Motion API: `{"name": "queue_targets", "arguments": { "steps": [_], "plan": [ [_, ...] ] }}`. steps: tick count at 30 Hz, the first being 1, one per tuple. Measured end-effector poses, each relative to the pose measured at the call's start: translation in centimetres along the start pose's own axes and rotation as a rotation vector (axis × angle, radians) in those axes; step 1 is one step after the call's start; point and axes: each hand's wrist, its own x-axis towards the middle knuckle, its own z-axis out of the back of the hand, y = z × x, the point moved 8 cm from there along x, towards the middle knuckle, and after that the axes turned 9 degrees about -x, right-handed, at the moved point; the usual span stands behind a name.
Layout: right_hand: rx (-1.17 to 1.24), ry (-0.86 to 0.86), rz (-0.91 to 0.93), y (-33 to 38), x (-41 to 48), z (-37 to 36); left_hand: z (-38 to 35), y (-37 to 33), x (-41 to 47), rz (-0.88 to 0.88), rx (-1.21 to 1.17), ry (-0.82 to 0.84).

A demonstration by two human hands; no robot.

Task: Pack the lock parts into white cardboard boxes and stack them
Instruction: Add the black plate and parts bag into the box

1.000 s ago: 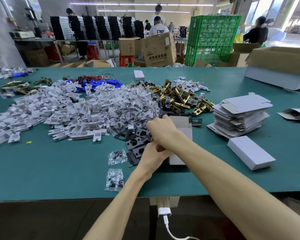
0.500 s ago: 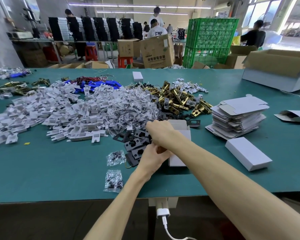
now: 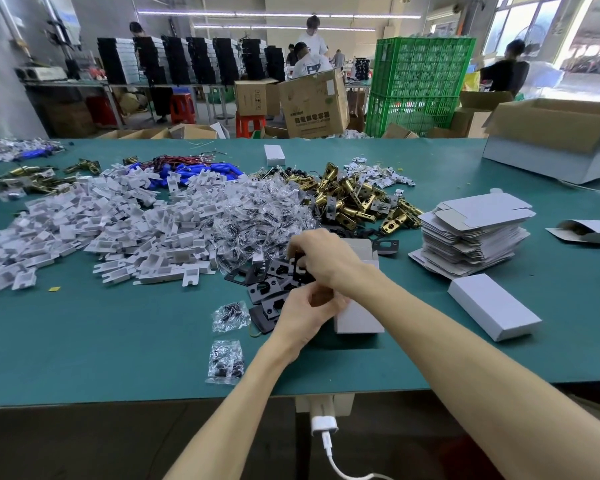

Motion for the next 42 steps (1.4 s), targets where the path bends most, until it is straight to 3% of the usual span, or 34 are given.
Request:
{"name": "queue_targets", "arguments": {
  "steps": [5, 11, 18, 28, 35, 42],
  "plan": [
    [0.404, -0.228, -0.125, -3.5, -0.6, 3.8, 0.0, 0.0, 0.0, 0.012, -0.063, 0.004],
    [0.612, -0.280, -0.206, -8.0, -2.9, 6.1, 0.0, 0.1, 0.1, 0.012, -0.083, 0.010],
    [0.360, -0.237, -0.171, -9.7, -5.3, 5.6, -0.2, -0.4, -0.1, 0.000, -0.120, 0.029],
    [0.275, -0.008, -0.092, -8.7, -6.0, 3.9, -0.3, -0.5, -0.2, -0.011, -0.120, 0.021],
    [0.114, 0.054, -0.056, -7.8, -6.0, 3.6, -0.3, -0.4, -0.2, -0.008, -0.118, 0.032],
    [0.116, 0.099, -0.035, -7.1, -6.1, 2.8, -0.3, -0.5, -0.2, -0.011, -0.125, 0.031]
  ]
}}
